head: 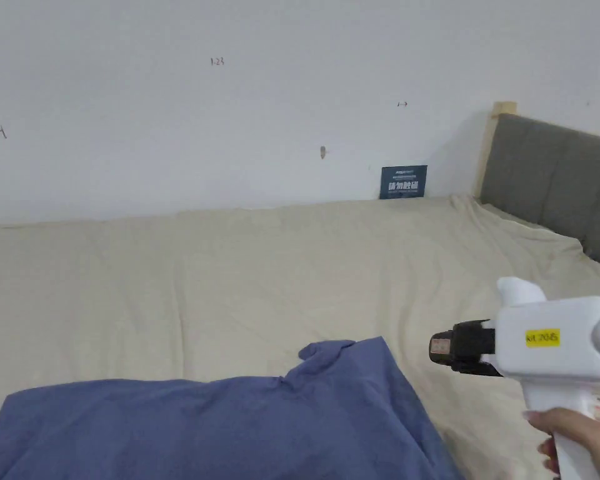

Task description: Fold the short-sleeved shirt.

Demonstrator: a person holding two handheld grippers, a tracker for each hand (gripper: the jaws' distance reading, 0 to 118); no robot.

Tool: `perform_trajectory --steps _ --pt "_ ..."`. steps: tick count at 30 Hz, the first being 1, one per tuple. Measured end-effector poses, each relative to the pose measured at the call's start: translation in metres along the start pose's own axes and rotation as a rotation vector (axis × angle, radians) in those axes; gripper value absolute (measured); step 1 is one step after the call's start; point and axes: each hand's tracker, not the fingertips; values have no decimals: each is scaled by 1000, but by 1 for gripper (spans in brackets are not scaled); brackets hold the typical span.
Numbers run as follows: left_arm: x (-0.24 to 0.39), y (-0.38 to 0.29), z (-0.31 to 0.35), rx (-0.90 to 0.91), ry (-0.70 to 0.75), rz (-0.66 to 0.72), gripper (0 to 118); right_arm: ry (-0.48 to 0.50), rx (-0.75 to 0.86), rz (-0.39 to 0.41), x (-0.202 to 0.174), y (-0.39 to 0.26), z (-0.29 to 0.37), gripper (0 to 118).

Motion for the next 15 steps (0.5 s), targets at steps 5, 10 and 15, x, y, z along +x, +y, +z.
perform_trajectory --steps 5,10,15 --pt "-5 0 -15 -35 18 17 0 -171 -333 -75 28 51 -109 69" --pt "-10 2 -30 -57 47 24 0 -244 -410 -71 35 42 -170 93" --pt "-15 1 -43 -90 56 32 0 -269 -450 -46 23 34 -196 89"
